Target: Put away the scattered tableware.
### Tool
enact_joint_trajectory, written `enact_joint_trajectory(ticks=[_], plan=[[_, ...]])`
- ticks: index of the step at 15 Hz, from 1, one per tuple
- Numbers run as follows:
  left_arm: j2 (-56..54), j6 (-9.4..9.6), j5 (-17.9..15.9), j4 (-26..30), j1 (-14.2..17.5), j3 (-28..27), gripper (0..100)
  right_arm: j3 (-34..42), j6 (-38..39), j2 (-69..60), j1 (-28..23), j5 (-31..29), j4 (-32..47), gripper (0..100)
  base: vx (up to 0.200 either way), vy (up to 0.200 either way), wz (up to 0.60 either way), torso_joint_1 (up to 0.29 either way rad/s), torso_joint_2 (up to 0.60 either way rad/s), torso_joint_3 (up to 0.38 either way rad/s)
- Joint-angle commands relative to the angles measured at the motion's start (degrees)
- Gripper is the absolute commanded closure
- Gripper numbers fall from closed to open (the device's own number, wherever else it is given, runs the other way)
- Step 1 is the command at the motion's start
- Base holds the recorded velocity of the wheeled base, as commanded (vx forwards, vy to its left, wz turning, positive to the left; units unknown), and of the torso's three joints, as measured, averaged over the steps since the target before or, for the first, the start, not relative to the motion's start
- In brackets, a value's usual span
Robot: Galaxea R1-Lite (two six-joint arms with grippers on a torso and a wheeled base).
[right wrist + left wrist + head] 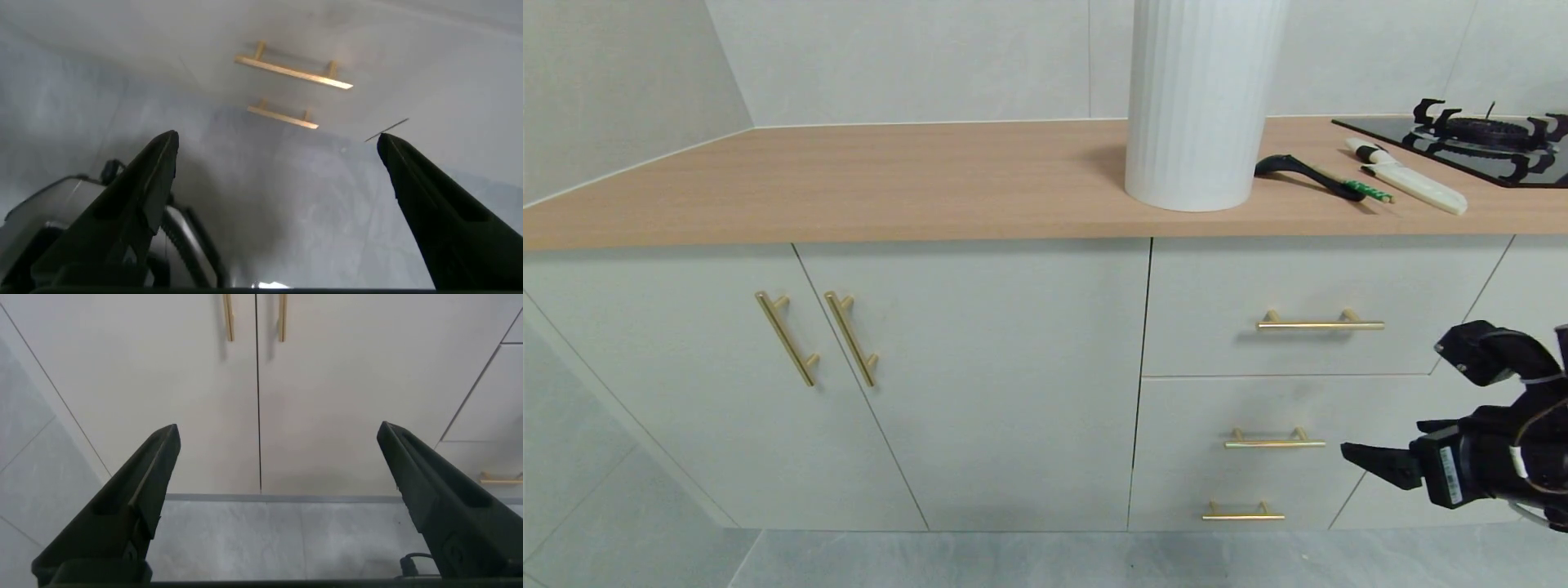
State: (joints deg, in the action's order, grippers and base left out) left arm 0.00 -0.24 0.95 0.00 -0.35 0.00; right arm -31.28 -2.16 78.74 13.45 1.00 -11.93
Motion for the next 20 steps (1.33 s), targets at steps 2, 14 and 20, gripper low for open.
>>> enact_joint_trajectory(ticks=[2, 14, 20], plan=[[0.1, -0.02, 0.0, 0.0, 0.0, 0.0, 0, -0.4, 1.6, 9.8, 0.5, 0.1, -2.7, 0, 0.000, 0.000, 0.00, 0.000, 0.00, 0.000], [0.1, -0.02, 0.0, 0.0, 0.0, 0.0, 0, 3.8, 11.2, 39.1, 0.8, -10.4, -43.3, 0, 0.000, 0.000, 0.00, 0.000, 0.00, 0.000], [0.1, -0.02, 0.0, 0.0, 0.0, 0.0, 0, 3.6, 11.2, 45.0, 0.3, -12.0, -49.7, 0, 0.000, 0.000, 0.00, 0.000, 0.00, 0.000]])
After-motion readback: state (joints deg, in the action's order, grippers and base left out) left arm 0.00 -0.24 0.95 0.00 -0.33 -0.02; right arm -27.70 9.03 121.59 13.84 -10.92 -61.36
